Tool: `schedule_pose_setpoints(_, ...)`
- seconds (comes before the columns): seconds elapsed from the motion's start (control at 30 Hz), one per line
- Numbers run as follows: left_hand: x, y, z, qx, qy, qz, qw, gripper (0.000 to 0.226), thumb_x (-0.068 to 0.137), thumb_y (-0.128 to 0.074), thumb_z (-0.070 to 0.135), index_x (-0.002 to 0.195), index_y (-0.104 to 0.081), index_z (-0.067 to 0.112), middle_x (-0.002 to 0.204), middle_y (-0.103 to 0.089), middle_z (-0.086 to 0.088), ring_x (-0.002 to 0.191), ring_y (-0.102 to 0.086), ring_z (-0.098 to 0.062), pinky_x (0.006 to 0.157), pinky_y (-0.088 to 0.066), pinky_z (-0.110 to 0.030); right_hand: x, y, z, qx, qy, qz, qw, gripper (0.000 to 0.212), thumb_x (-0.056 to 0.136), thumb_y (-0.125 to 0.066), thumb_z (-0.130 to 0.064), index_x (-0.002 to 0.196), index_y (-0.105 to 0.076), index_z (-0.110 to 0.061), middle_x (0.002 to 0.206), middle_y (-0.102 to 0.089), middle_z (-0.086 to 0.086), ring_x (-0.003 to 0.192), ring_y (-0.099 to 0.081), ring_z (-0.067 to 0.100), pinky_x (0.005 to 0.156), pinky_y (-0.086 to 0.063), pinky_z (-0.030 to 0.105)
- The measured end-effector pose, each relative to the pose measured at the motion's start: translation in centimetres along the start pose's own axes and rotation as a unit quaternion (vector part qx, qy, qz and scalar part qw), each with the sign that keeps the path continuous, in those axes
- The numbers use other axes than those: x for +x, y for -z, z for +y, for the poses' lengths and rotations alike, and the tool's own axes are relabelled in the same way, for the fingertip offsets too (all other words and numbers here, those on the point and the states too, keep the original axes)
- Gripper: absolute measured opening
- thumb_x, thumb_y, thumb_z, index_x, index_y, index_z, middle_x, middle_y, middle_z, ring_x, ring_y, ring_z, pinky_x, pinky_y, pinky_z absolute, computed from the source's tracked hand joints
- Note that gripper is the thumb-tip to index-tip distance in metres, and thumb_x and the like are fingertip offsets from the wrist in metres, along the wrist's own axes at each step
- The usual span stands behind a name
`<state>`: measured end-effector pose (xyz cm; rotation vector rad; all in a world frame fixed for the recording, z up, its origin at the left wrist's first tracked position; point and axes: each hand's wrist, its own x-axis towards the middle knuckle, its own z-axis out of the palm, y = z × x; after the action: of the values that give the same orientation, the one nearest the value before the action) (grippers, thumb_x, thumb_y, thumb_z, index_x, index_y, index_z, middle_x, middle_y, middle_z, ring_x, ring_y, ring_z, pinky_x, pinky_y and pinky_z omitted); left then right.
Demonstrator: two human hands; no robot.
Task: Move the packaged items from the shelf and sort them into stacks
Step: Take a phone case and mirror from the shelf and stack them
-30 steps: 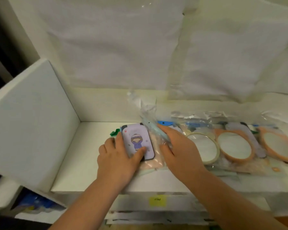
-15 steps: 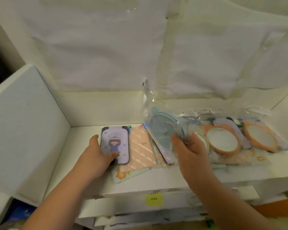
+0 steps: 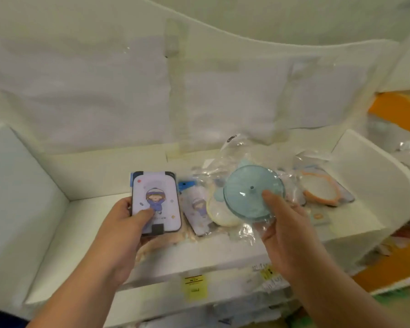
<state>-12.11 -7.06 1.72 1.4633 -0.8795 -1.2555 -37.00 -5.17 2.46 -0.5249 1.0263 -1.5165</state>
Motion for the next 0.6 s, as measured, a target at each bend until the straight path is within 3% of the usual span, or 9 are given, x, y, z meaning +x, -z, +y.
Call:
schedule_pose_setpoints(0.23, -6.8, -11.4, 0.9, -0.060, 0.011, -0.097, 0.993, 0.028, 0.095, -0.053, -0.001, 0.119, -0.062, 0.011, 0.105, -0.078, -0.009, 0.087, -0.074, -0.025, 0.076, -0.056, -0.040, -3.6, 9.3, -6.2, 0.031, 0.001, 0.029, 0.999, 0.048, 0.077, -0.068, -0.014, 0.124, -0.060, -0.010, 0.115, -0.073, 0.012, 0.115, -0.065, 0.033, 0.109, -0.043, 0.049)
schedule_pose_setpoints(0.4, -12.3, -20.4, 0.1, -0.067, 0.025, -0.107, 0.992, 0.026, 0.093, -0.054, -0.002, 0.114, -0.062, 0.011, 0.102, -0.078, -0.010, 0.080, -0.074, -0.024, 0.075, -0.057, -0.042, -6.8, 17.3, -11.9, 0.056, 0.021, 0.019, 0.998, 0.038, 0.083, -0.062, -0.011, 0.121, -0.064, -0.011, 0.112, -0.075, 0.012, 0.104, -0.071, 0.028, 0.086, -0.056, 0.040)
schedule_pose_setpoints(0.5, -16.0, -26.0, -0.3, -0.069, 0.025, -0.125, 0.989, 0.026, 0.093, -0.054, -0.002, 0.111, -0.064, 0.013, 0.100, -0.078, -0.008, 0.080, -0.073, -0.025, 0.078, -0.055, -0.044, -8.8, 22.4, -15.3, 0.075, 0.032, 0.015, 0.997, 0.049, 0.080, -0.064, -0.015, 0.129, -0.060, -0.011, 0.118, -0.072, 0.013, 0.109, -0.069, 0.029, 0.088, -0.053, 0.038)
schedule_pose_setpoints(0.6, -19.2, -31.3, -0.5, -0.079, 0.030, -0.155, 0.984, 0.023, 0.092, -0.054, -0.001, 0.108, -0.065, 0.011, 0.097, -0.078, -0.009, 0.075, -0.074, -0.022, 0.071, -0.056, -0.039, -11.1, 27.2, -18.5, 0.073, 0.047, 0.001, 0.996, 0.047, 0.079, -0.062, -0.014, 0.125, -0.062, -0.009, 0.113, -0.073, 0.015, 0.101, -0.072, 0.026, 0.076, -0.058, 0.030)
